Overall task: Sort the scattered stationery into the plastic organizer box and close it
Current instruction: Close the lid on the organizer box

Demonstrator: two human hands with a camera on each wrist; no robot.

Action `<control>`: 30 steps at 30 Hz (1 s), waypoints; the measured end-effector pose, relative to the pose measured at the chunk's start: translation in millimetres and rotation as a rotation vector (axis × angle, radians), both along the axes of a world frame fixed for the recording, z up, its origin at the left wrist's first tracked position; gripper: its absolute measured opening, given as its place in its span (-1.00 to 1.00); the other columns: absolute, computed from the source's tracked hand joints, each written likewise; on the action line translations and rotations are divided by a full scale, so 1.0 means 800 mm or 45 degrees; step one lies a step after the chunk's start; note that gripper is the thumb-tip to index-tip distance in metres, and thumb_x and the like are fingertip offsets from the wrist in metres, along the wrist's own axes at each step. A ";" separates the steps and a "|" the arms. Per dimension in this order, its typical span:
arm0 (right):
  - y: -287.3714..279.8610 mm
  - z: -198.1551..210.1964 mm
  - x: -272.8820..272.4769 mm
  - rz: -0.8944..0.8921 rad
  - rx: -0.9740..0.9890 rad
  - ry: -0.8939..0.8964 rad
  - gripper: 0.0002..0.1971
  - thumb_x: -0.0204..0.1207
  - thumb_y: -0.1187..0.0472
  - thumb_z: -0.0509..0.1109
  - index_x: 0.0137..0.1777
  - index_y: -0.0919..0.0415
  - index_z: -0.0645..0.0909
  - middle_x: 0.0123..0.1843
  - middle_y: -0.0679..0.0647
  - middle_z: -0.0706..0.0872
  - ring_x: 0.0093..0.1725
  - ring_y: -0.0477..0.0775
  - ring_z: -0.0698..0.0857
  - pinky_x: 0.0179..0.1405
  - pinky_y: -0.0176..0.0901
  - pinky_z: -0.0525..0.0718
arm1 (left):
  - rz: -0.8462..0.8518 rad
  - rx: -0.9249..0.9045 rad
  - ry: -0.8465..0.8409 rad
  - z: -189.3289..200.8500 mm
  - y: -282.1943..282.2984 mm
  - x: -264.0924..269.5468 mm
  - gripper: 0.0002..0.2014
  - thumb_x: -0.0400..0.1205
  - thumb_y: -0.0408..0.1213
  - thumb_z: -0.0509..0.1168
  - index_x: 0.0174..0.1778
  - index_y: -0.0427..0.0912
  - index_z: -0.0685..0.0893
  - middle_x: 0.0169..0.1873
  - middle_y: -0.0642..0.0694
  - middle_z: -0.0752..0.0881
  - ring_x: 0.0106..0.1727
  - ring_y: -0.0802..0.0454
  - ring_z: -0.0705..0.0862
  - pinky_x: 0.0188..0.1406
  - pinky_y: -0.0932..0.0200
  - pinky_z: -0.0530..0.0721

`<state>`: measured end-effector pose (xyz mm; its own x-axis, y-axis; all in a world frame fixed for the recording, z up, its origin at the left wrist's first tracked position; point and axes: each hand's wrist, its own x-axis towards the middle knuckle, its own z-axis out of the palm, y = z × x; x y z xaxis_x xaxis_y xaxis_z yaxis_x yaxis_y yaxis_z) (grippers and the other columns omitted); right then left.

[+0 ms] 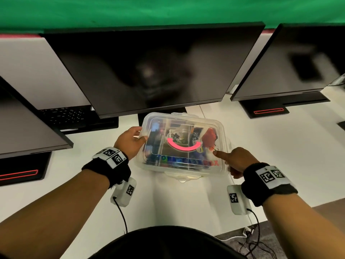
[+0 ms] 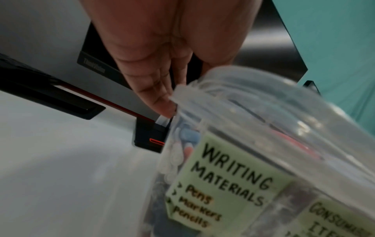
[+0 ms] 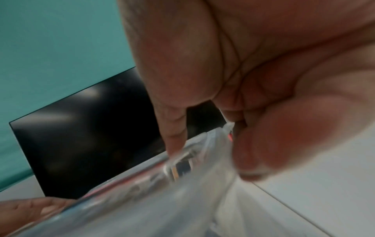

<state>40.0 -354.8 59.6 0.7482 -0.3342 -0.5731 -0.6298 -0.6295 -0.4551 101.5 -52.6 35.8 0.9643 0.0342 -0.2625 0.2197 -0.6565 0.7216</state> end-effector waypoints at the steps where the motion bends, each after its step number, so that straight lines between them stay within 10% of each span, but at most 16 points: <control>1: 0.001 0.002 0.000 0.020 -0.019 0.004 -0.39 0.45 -0.26 0.35 -0.44 0.34 0.48 -0.57 0.18 0.60 -0.61 0.12 0.57 -0.51 -0.25 0.60 | -0.002 0.026 -0.003 0.001 -0.001 0.000 -0.57 0.63 -0.15 0.25 0.43 -0.14 0.46 0.32 -0.15 0.63 0.25 -0.12 0.65 0.23 0.08 0.55; 20: 0.011 0.004 0.005 -0.034 0.011 -0.004 -0.48 0.42 -0.12 0.47 -0.05 0.42 0.54 -0.46 0.22 0.68 -0.78 -0.03 0.60 -0.66 -0.30 0.61 | 0.018 0.090 0.014 -0.007 -0.003 0.004 -0.49 0.63 -0.14 0.27 0.51 -0.09 0.35 0.35 -0.22 0.59 0.31 -0.21 0.59 0.29 -0.02 0.54; 25: 0.014 -0.004 -0.001 -0.204 0.064 -0.155 -0.15 0.35 -0.04 0.57 0.50 0.25 0.19 0.02 0.25 0.66 -0.32 0.17 0.71 -0.58 -0.14 0.70 | -0.044 0.243 0.012 -0.010 -0.005 0.020 -0.45 0.63 -0.10 0.27 0.54 -0.10 0.33 0.44 -0.22 0.49 0.40 -0.19 0.52 0.40 -0.04 0.47; 30: 0.017 -0.006 0.000 0.014 -0.313 -0.282 -0.21 0.31 -0.09 0.58 0.45 0.29 0.43 0.40 0.28 0.50 0.27 0.28 0.62 0.22 -0.01 0.58 | -0.069 0.412 0.003 -0.013 -0.003 0.024 -0.45 0.60 -0.02 0.28 0.51 -0.08 0.40 0.44 -0.23 0.48 0.42 -0.20 0.50 0.45 -0.06 0.46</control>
